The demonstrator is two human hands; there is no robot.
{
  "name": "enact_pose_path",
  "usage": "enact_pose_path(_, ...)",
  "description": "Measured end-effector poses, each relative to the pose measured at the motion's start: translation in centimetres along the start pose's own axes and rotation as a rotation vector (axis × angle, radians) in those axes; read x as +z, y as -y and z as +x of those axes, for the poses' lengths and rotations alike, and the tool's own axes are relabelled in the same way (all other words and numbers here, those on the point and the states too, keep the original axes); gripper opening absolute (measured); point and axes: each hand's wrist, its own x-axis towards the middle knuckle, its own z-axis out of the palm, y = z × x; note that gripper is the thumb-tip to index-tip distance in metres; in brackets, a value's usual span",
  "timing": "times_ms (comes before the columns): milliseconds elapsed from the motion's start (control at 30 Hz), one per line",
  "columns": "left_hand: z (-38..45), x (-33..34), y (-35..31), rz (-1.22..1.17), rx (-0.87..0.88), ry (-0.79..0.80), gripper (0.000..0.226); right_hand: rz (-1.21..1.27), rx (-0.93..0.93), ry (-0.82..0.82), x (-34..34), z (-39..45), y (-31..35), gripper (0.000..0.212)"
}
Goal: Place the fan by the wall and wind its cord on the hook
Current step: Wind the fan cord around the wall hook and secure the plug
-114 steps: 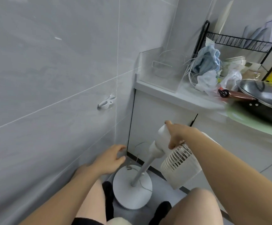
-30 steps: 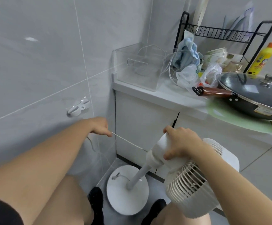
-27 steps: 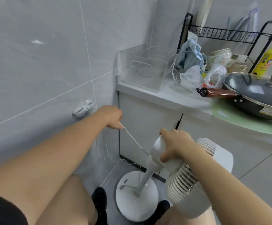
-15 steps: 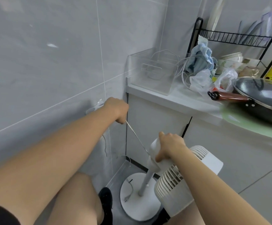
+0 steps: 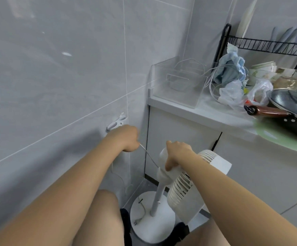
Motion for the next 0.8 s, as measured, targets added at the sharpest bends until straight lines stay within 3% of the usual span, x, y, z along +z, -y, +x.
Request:
enact_pose_path(267, 0.8, 1.1, 2.8, -0.064, -0.043, -0.036, 0.024, -0.06, -0.091, -0.062, -0.3, 2.4, 2.8, 0.071)
enact_pose_path(433, 1.8, 1.5, 2.9, -0.102, -0.027, -0.175, 0.032, -0.107, -0.099, -0.086, -1.0, 3.5, 2.7, 0.071)
enact_pose_path(533, 1.6, 1.9, 2.2, -0.158, -0.041, -0.134, 0.036, -0.09, -0.118, -0.088, -1.4, 4.5, 2.9, 0.071)
enact_pose_path(700, 1.8, 2.5, 1.9, -0.244, -0.065, -0.096, 0.035, -0.055, -0.156, -0.023, -2.3, 6.2, 2.3, 0.071)
enact_pose_path(800, 2.8, 2.7, 0.5, -0.371, -0.02, -0.111, 0.036, -0.059, -0.191, 0.101, -3.5, 7.4, 2.2, 0.075)
